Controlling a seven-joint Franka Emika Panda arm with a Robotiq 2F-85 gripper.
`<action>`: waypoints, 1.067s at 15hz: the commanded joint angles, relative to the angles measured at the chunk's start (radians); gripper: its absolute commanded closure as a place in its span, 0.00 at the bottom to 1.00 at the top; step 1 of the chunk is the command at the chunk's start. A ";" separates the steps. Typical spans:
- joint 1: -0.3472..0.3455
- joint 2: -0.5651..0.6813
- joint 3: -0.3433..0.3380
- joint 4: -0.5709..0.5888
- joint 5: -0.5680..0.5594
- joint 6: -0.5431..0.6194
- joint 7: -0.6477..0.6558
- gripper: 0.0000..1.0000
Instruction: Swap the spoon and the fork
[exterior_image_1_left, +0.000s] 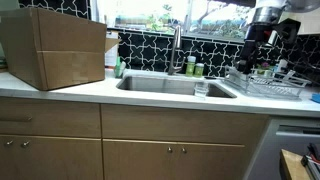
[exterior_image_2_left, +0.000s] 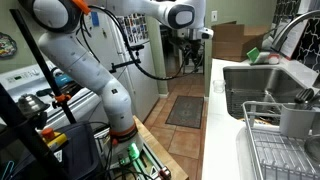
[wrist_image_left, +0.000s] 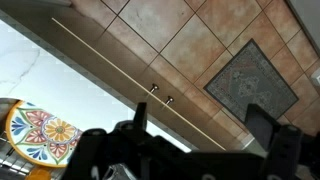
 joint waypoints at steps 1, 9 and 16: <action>-0.019 0.002 0.016 0.003 0.008 -0.004 -0.007 0.00; -0.252 0.038 -0.094 0.200 -0.123 -0.090 0.133 0.00; -0.293 0.057 -0.124 0.258 -0.124 -0.064 0.141 0.00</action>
